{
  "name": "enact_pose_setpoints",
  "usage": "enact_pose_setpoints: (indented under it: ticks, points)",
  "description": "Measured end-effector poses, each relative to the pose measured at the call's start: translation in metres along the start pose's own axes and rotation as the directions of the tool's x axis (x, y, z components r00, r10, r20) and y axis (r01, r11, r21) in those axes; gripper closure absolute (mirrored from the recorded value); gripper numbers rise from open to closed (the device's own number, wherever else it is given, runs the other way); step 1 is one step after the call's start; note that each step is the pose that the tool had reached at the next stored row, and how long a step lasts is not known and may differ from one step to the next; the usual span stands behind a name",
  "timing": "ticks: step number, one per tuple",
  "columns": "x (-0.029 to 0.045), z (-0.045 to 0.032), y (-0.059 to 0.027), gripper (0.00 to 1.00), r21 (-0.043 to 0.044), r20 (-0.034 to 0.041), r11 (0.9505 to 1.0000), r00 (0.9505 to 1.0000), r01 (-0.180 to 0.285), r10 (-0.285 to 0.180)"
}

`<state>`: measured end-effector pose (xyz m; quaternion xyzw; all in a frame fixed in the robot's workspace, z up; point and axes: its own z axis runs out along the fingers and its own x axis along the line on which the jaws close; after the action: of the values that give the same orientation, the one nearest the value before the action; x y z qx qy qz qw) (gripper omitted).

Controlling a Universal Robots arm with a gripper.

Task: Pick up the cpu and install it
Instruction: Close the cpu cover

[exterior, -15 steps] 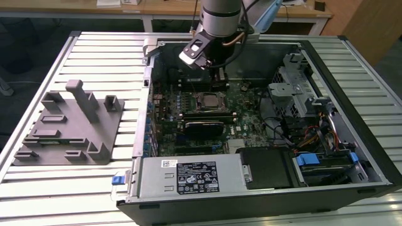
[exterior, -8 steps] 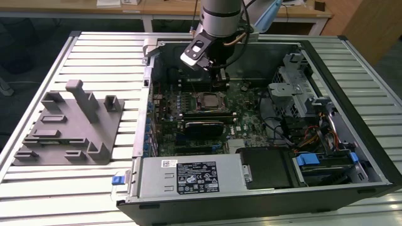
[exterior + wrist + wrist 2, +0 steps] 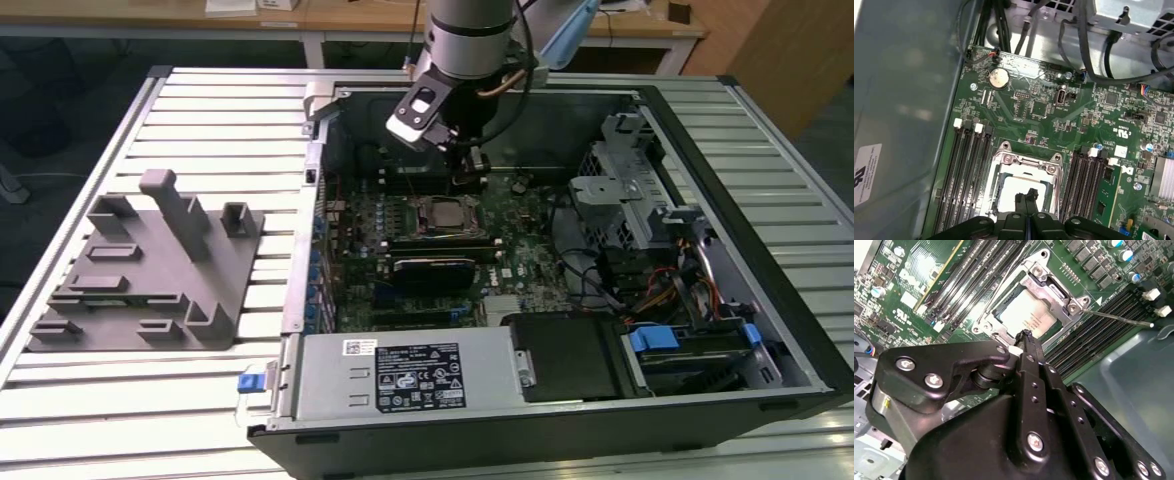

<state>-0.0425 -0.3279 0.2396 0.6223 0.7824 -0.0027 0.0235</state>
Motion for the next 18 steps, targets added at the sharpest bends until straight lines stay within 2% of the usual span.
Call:
enact_pose_setpoints:
  ticks: [7,14,18]
  points:
    - [0.0,0.0005,0.0,0.89,-0.0014,0.0023,0.9984,0.9984,0.057,-0.057]
    - [0.0001,0.0009,0.0,0.89,-0.0022,0.008,0.9914,0.9914,0.131,-0.131]
    - [0.0001,0.001,0.0,0.89,-0.0018,0.0125,0.9851,0.9851,0.172,-0.172]
